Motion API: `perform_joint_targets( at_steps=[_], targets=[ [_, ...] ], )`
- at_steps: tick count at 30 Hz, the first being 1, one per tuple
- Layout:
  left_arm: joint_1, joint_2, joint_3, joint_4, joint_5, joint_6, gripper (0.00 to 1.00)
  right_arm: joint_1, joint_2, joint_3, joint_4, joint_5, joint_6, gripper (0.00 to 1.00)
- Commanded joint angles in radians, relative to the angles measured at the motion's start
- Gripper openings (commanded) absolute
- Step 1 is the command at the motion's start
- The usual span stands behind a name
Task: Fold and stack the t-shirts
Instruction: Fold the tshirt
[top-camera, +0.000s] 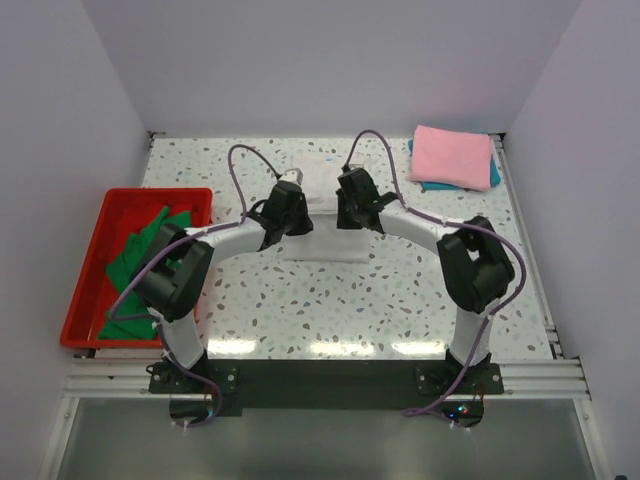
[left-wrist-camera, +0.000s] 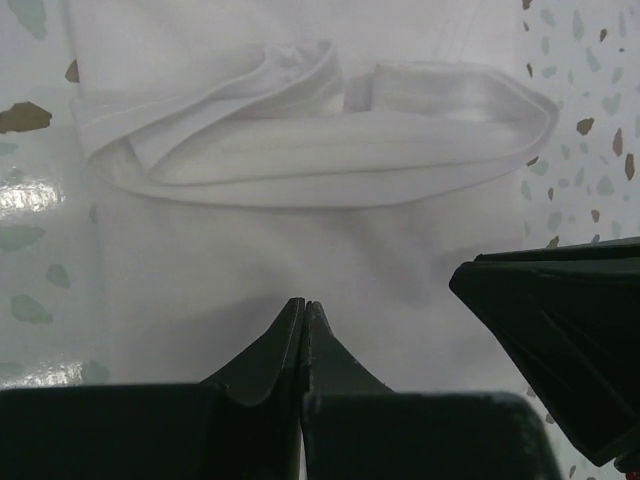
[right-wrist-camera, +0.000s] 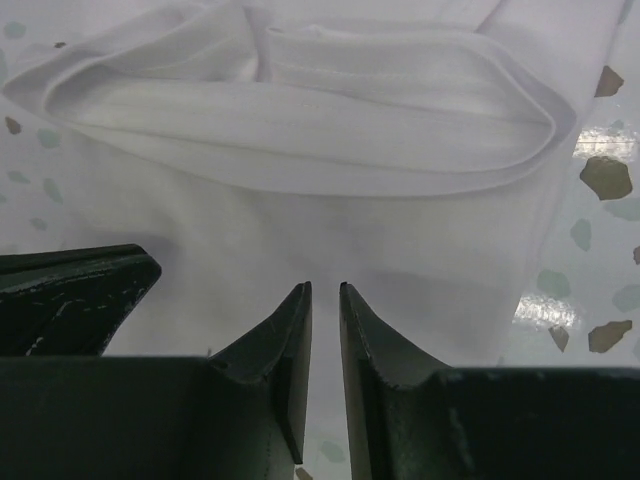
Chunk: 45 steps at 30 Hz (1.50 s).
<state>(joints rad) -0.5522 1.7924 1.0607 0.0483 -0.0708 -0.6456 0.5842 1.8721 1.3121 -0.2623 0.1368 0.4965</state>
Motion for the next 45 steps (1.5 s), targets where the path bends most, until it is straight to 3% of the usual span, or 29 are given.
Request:
perform_joint_targets(
  at_steps=[1, 18, 29, 35, 45],
  targets=[
    [0.009, 0.056, 0.067, 0.053, 0.029, -0.011, 0.0, -0.009, 0.073, 0.079, 0.031, -0.028, 0.01, 0.21],
    [0.08, 0.263, 0.309, -0.002, 0.035, 0.027, 0.01, -0.102, 0.251, 0.324, -0.045, -0.043, -0.032, 0.19],
    [0.107, 0.377, 0.406, -0.03, -0.001, 0.043, 0.04, -0.138, 0.371, 0.388, -0.055, -0.071, -0.039, 0.18],
    [0.118, 0.38, 0.311, -0.094, -0.095, -0.057, 0.02, -0.173, 0.368, 0.276, -0.02, -0.088, 0.005, 0.18],
    [0.12, 0.262, 0.047, -0.018, -0.109, -0.184, 0.0, -0.199, 0.257, 0.058, 0.046, -0.135, 0.034, 0.17]
  ],
)
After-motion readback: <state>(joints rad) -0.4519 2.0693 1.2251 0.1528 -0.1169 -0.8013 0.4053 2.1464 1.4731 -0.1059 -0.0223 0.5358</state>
